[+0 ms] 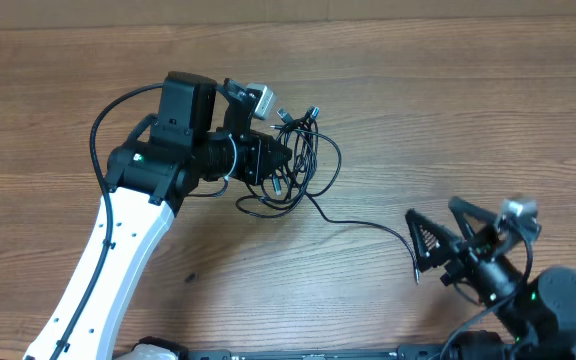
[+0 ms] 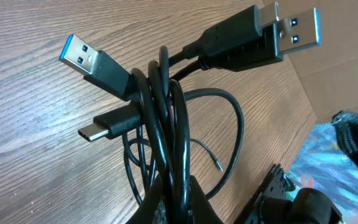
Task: Untangle cables
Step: 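Move the right gripper toward the hanging cables below the left gripper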
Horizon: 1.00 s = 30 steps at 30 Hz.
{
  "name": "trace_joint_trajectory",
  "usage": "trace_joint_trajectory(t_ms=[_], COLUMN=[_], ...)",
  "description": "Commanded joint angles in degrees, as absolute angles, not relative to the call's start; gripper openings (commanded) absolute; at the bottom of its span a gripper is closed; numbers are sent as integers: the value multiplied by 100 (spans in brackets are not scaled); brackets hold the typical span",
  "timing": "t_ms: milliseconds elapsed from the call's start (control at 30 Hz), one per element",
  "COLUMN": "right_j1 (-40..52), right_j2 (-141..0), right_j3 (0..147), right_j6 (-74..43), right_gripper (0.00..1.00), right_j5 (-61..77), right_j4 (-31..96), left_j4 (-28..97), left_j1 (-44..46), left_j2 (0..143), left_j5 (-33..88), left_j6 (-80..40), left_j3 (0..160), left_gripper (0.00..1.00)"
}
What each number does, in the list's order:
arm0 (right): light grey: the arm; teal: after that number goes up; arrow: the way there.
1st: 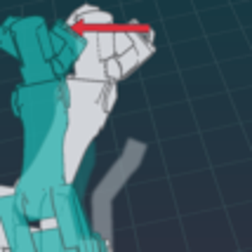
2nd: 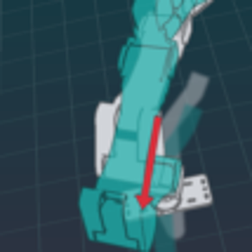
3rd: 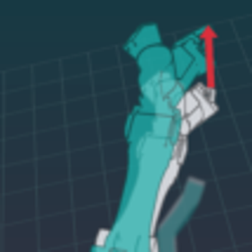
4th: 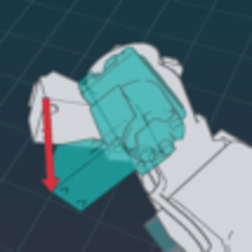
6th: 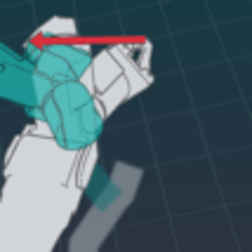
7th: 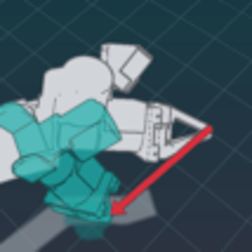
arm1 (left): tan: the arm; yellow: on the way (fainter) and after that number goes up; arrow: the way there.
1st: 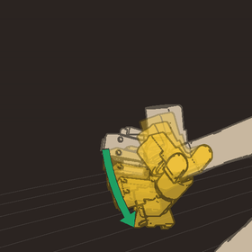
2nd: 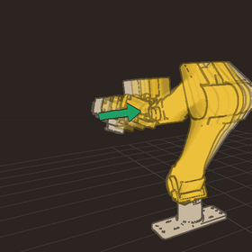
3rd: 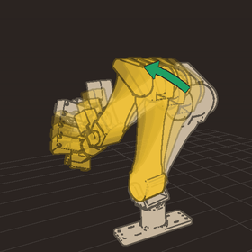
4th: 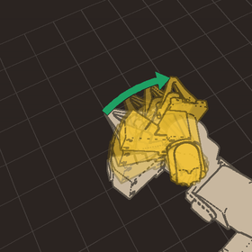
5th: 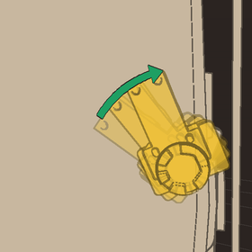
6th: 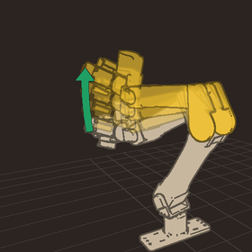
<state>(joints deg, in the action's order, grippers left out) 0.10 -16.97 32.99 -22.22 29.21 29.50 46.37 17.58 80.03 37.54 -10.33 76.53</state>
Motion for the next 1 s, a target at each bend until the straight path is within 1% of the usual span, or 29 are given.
trace_joint_trajectory(t_ms=[0,100,200,400,500,700,833,967], right_j1=[27,27,27,27,34,93,440,705], right_j2=[-2043,-2185,-2250,-2556,-2759,-3100,-3153,-3153], right_j3=[3522,3522,3522,3522,3522,3522,3522,3522], right_j6=[-2473,-2825,-3179,-5103,-5819,-5894,-5894,-5896], right_gripper=[100,100,100,100,99,96,95,90], right_j5=[4362,5024,5035,4917,5000,5430,5271,4838], right_j4=[2506,2327,2121,1649,1647,1590,1406,1387], left_j4=[4578,4558,4486,4021,3736,3024,2884,2801], left_j1=[1726,1726,1726,1726,1726,1728,1776,1973], left_j2=[7824,7824,7824,7824,7824,7826,7826,7826], left_j5=[3959,4219,4589,5142,5212,5137,4171,3822], left_j6=[-845,-427,-27,123,-126,-819,-1474,-1931], left_j3=[7778,7778,7778,7778,7778,7778,7778,7778], left_gripper=[4,4,4,4,4,4,4,4])
